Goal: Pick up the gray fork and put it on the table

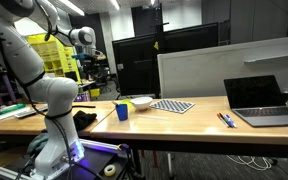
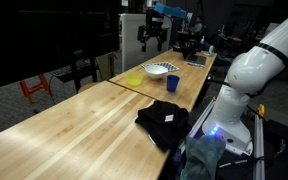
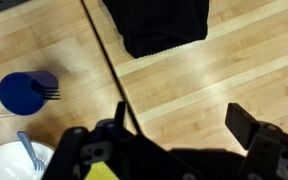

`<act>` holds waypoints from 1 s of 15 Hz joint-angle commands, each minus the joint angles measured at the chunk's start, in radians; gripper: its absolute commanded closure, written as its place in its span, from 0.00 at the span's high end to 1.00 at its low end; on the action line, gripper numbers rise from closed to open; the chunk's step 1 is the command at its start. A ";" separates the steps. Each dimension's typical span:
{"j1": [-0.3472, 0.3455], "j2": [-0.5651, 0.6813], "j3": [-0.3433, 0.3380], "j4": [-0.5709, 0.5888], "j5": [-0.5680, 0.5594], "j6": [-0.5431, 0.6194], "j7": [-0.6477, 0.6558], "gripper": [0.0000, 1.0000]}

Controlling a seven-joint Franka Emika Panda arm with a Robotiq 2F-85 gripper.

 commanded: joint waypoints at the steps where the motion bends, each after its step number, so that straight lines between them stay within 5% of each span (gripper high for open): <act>1: -0.046 0.050 -0.059 0.122 -0.044 -0.048 -0.064 1.00; 8: -0.091 0.312 -0.118 0.405 -0.151 -0.100 -0.155 1.00; 15: -0.094 0.632 -0.148 0.656 -0.139 -0.213 -0.163 1.00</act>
